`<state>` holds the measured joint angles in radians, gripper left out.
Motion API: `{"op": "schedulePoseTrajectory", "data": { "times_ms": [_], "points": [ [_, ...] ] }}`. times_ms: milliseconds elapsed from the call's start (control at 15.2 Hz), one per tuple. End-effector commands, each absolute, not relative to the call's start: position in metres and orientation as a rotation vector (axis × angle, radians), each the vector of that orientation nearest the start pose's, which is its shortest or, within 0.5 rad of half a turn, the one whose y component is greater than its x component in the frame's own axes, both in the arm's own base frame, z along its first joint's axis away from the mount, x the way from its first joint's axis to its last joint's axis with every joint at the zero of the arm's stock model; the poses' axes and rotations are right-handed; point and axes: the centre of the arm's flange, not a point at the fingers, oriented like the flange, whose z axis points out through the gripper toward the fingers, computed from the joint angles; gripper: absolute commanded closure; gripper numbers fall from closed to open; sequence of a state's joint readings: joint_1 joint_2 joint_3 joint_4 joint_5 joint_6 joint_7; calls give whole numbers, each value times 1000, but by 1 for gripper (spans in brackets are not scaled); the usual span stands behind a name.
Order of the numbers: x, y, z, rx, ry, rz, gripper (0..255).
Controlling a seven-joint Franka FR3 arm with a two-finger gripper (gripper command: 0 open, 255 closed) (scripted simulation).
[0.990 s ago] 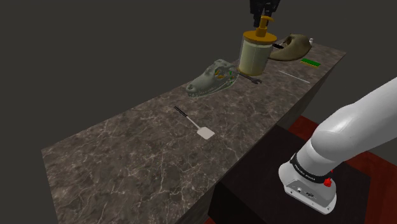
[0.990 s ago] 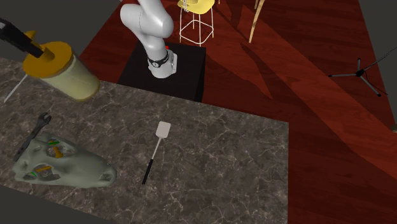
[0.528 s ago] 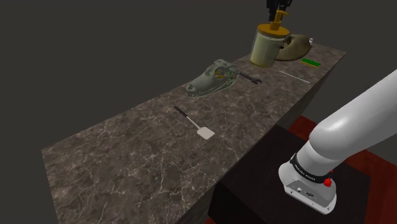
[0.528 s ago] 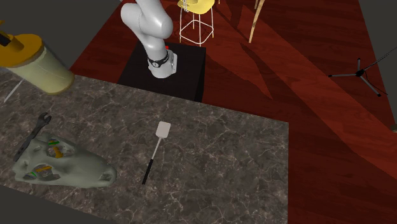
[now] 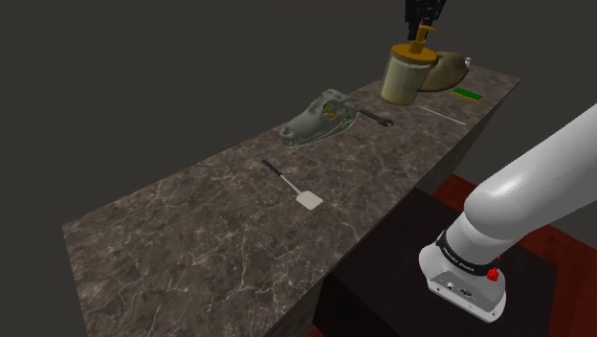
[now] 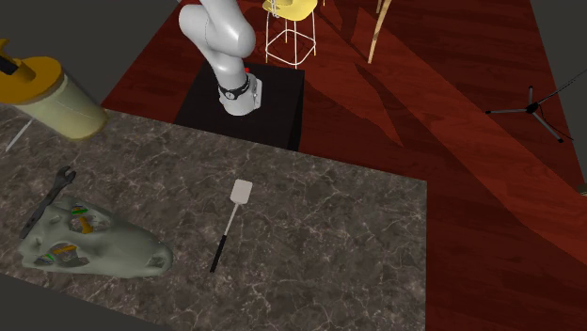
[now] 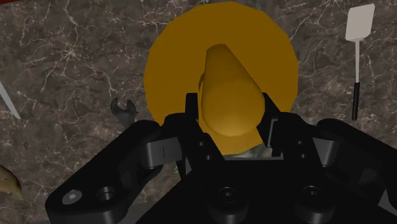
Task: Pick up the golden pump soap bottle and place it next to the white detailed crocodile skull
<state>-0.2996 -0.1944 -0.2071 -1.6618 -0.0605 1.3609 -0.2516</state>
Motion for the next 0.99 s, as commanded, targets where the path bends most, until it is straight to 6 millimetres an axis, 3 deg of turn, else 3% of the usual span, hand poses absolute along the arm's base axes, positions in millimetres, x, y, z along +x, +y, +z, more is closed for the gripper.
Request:
{"op": "schedulePoseTrajectory", "data": {
  "times_ms": [0, 924],
  "points": [
    [403, -245, 653, -3089, 401, 170, 255],
    [403, -245, 579, -3089, 401, 170, 255]
  ]
}}
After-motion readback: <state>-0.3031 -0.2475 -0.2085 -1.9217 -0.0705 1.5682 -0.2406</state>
